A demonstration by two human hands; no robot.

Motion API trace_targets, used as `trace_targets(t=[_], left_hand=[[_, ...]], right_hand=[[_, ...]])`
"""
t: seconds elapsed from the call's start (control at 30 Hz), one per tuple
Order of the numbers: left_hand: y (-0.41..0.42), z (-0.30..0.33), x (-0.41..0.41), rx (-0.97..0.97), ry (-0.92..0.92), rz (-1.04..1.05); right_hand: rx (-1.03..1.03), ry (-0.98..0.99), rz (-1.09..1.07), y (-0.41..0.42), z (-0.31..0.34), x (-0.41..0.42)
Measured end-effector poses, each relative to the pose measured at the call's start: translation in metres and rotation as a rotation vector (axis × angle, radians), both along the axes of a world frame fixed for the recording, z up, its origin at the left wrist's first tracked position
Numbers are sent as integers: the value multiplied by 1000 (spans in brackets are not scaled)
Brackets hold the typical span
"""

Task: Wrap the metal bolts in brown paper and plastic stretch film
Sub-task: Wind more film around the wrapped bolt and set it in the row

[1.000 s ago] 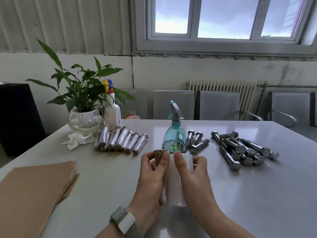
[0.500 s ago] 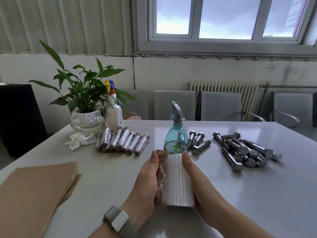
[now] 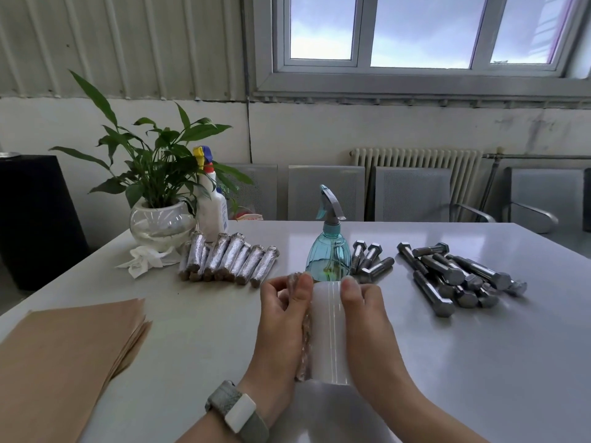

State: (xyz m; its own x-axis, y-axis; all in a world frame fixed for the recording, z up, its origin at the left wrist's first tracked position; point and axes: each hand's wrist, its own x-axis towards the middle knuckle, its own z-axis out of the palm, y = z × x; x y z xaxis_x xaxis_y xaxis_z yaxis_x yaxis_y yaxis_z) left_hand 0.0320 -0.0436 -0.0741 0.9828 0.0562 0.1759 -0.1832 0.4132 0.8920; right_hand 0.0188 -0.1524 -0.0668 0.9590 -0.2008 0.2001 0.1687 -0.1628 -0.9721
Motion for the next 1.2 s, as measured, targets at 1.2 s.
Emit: trace_targets(t=[1.2], left_hand=[[2,3,5,204,3,-51]], right_hand=[[324,248,354,-12,1,2]])
